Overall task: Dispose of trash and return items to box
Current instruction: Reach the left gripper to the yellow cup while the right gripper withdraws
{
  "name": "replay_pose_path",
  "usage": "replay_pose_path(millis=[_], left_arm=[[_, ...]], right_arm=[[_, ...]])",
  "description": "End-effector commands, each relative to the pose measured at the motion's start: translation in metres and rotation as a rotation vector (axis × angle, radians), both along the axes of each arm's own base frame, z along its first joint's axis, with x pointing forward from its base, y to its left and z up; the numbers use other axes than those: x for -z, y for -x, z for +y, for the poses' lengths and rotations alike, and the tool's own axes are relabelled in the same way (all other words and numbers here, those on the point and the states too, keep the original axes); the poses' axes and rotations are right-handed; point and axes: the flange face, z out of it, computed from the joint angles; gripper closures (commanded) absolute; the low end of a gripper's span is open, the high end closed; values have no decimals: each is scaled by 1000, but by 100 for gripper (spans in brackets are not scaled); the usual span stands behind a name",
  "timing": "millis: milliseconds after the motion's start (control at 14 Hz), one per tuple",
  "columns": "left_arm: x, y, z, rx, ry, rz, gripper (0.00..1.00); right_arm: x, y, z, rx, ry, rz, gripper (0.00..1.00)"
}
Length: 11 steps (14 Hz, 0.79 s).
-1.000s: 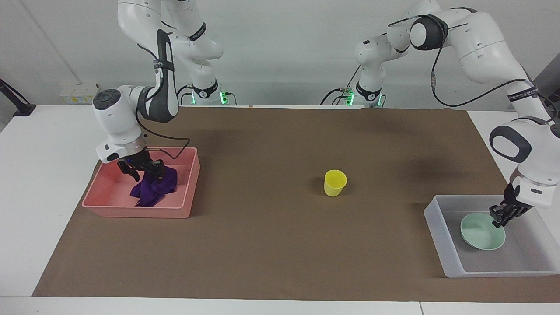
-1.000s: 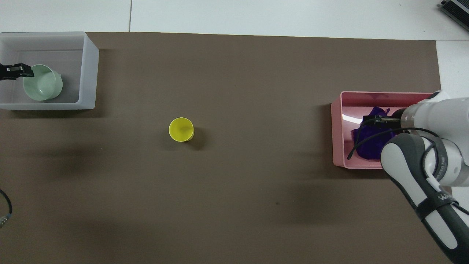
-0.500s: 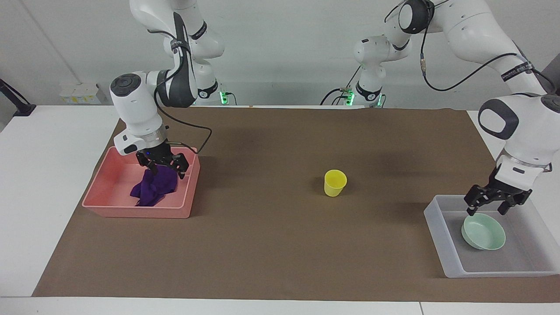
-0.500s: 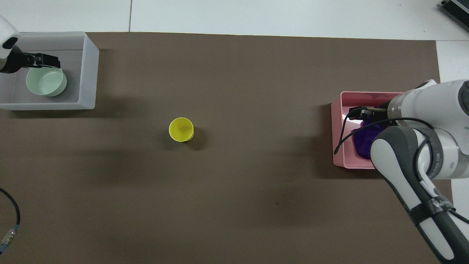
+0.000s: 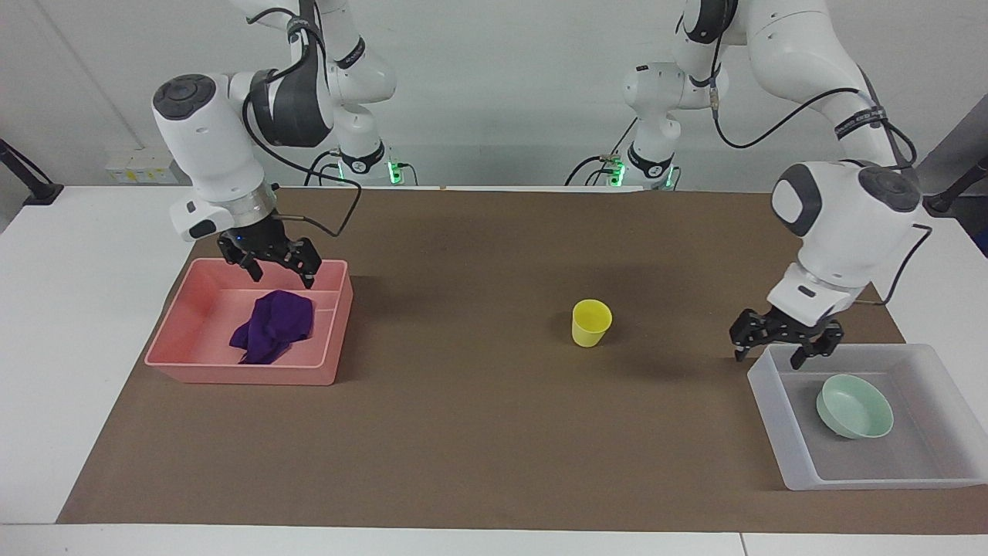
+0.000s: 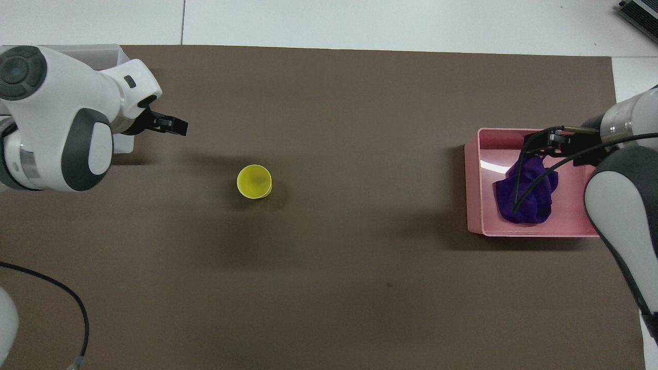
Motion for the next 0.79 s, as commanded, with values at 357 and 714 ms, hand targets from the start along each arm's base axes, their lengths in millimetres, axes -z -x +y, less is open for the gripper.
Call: replay_pose_path(millis=[357,714], left_arm=[[41,86,-89,73,-2,25,10],[63,111,-110,35,21,-6,62]], right_arm=[[-69,39,-14,-41,4,85,0],[-79,52,-16,-107,1,107,0]])
